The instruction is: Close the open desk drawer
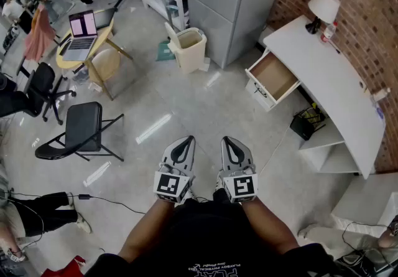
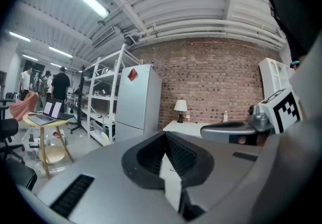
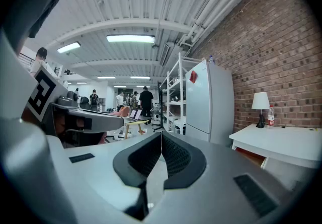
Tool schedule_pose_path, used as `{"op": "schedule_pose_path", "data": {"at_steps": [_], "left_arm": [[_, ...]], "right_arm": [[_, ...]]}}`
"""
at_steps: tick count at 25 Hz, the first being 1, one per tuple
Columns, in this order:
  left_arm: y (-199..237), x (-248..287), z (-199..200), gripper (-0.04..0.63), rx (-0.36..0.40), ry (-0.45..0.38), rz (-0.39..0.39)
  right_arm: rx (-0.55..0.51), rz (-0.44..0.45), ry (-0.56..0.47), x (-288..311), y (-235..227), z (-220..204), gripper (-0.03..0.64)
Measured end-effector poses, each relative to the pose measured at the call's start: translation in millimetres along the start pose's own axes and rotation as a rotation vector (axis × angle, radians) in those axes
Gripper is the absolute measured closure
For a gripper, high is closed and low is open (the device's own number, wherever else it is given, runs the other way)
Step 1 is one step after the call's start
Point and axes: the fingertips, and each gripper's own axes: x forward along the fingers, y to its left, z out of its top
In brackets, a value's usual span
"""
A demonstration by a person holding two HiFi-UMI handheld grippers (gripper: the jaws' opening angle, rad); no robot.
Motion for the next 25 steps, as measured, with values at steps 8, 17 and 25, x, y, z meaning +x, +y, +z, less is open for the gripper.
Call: {"op": "schedule_pose_path", "data": {"at_steps": [8, 17, 25], "left_arm": [[-10, 6, -1, 0.588, -0.008, 0.014, 0.008], [-35, 27, -3, 0.588, -0.019, 0.010, -0.001], [-69, 60, 5, 0.589, 0.022, 0.007, -0.023]], "right_arm": [[0.003, 0.002, 0.038, -7, -12, -3, 0.589], [0.020, -0.031, -0.069, -19, -51, 8, 0.588], [0.012, 0.028, -0.066, -22, -88, 1, 0.588]]}}
